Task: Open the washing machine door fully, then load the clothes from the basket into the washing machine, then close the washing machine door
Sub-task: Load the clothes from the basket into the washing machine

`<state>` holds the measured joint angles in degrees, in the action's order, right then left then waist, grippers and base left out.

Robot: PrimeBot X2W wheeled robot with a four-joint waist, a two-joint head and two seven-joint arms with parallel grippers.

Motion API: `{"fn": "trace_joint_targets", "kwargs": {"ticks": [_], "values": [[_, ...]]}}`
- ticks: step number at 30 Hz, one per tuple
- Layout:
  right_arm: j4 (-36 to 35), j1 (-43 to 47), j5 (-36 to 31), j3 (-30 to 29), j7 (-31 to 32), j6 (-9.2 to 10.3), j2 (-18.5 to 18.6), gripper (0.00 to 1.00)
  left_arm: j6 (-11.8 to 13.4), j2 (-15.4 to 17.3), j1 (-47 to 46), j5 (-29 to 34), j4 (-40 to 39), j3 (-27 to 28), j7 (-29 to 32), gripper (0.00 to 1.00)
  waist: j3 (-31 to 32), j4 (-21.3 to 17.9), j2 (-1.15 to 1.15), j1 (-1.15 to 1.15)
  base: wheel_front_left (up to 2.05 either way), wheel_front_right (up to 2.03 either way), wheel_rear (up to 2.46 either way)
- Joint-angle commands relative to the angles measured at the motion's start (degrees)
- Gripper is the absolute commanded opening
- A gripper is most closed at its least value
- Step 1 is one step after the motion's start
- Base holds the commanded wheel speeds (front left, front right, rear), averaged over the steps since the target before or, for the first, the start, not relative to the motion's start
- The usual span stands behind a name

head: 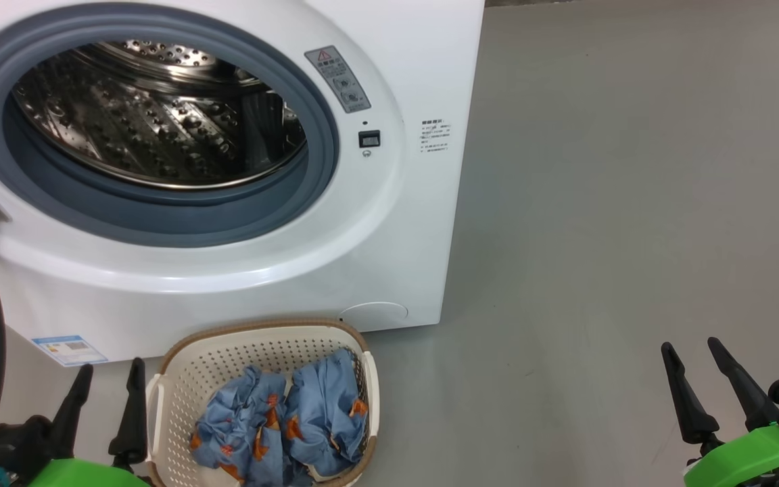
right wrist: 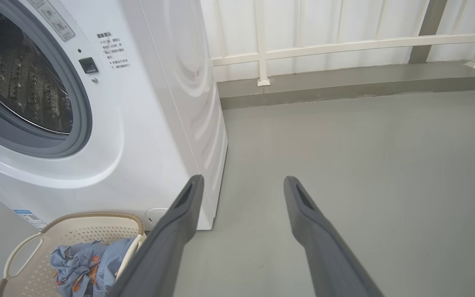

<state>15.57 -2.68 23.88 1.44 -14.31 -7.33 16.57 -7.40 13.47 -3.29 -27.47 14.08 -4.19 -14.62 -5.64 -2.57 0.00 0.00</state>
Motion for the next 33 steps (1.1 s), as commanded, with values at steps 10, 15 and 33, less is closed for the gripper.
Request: {"fn": "trace_joint_targets", "kwargs": {"ticks": [10, 15, 33], "values": [[-1.9, -2.3, -0.4, 1.6, -0.7, -0.16, 0.2, 1.0, -0.1, -0.2, -3.0, 0.6, 4.0, -0.4, -0.4, 1.0, -2.6, -0.2, 0.0, 0.0, 0.0, 0.0, 0.0], [-2.5, -4.0, -0.4, 2.0, -0.7, -0.16, -0.2, 1.0, -0.1, -1.1, -5.6, 1.6, 10.5, -2.8, -0.4, 1.0, -6.3, -0.7, 0.0, 0.0, 0.0, 0.0, 0.0], [-5.2, -12.7, -1.5, 2.5, -0.7, -0.16, -2.2, 1.0, -0.1, -0.2, -29.1, -0.3, 39.3, -15.3, -0.4, 1.0, -23.7, -2.5, 0.0, 0.0, 0.0, 0.0, 0.0]]}}
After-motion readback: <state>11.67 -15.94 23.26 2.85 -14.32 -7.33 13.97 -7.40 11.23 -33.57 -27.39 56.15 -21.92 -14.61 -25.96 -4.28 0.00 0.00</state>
